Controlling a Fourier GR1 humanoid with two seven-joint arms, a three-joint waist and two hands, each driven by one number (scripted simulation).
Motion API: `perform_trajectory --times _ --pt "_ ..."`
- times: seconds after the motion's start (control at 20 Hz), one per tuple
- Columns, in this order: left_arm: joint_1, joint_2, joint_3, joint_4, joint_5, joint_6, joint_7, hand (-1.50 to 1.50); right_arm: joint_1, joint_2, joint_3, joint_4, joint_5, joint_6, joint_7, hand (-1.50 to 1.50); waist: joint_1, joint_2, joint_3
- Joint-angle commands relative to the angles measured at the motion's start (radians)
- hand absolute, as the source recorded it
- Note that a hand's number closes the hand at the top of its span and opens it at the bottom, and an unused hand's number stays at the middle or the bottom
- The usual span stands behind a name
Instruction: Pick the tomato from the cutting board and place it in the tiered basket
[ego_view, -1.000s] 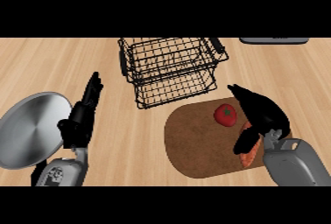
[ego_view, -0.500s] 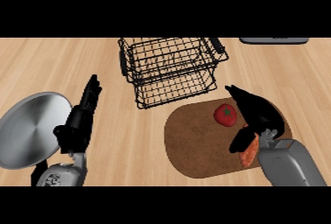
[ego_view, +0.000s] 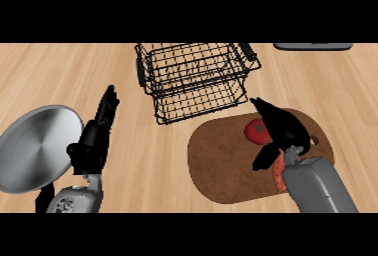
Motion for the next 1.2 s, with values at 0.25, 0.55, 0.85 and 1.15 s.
perform_trajectory --times 0.25,0.55,0.85,1.15 --pt "0.021 -0.026 -0.005 0.031 -0.022 0.006 -0.054 0.00 -0.004 0.003 -0.003 0.059 0.115 -0.165 -0.092 1.50 0.000 0.000 0.000" --pt "-0.020 -0.019 0.020 0.034 -0.028 0.006 -0.009 0.00 -0.054 0.002 0.028 0.101 0.213 -0.205 -0.123 1.50 -0.001 0.000 0.000" --pt "-0.035 -0.012 0.011 0.038 -0.026 -0.012 -0.009 0.00 -0.050 0.150 0.363 0.153 0.420 -0.117 0.088 1.50 0.018 0.000 -0.003" --pt "-0.048 -0.040 -0.008 0.075 -0.033 -0.005 -0.016 0.00 -0.181 0.153 0.658 0.132 0.229 -0.042 0.447 1.50 0.045 0.003 -0.001"
